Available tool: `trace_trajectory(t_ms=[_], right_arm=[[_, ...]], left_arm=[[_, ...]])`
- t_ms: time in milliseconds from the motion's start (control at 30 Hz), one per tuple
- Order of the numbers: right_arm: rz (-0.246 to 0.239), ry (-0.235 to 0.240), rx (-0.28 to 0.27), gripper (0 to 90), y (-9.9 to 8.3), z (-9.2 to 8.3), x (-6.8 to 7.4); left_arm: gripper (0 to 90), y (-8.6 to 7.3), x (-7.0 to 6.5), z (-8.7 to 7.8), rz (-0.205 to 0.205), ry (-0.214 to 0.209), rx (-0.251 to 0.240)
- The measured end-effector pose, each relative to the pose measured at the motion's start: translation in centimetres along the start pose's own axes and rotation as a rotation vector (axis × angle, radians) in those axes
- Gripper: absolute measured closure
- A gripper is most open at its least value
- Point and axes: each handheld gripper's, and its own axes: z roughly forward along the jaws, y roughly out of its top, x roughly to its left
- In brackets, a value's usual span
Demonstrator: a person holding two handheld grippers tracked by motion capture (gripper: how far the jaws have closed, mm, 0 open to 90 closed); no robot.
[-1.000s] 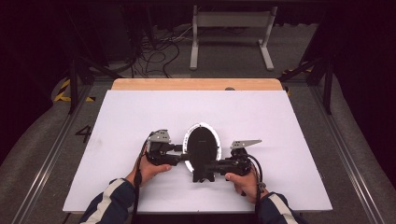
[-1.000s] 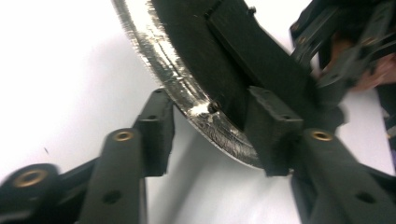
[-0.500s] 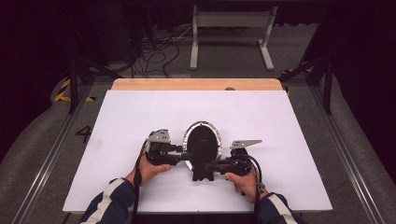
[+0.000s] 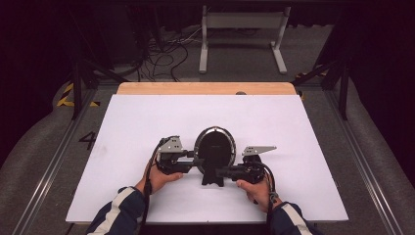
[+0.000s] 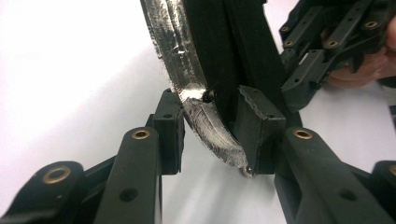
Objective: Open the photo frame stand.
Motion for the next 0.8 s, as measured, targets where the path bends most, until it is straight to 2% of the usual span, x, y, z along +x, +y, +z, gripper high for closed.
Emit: trace_trajectory(t_ms=[200, 333, 433, 567, 700, 767, 800], right_arm=[[-0.011, 0.004, -0.008, 79.4, 0.2, -0.2, 0.2], [-0.02, 0.01, -0.013, 79.4, 0.4, -0.2, 0.5], [-0.022, 0.01, -0.015, 79.3, 0.4, -0.3, 0.6], [-0.023, 0.01, -0.014, 79.3, 0.4, -0.3, 0.6], [-0.024, 0.008, -0.008, 79.4, 0.4, -0.5, 0.7], [-0.025, 0.008, -0.007, 79.3, 0.4, -0.5, 0.8], [-0.023, 0.009, 0.0, 79.3, 0.4, -0.6, 0.8]], left_arm=[[66.4, 0.2, -0.2, -0.2, 0.028, 0.039, -0.016], [69.7, 0.3, -0.3, -0.5, 0.051, 0.081, -0.027], [70.2, 0.3, -0.6, -0.6, 0.07, 0.105, -0.029], [70.1, 0.3, -0.7, -0.6, 0.082, 0.117, -0.028], [70.1, 0.3, -1.4, -0.6, 0.117, 0.159, -0.026], [70.1, 0.3, -1.4, -0.6, 0.12, 0.16, -0.027], [70.5, 0.2, -1.4, -0.6, 0.116, 0.146, -0.033]])
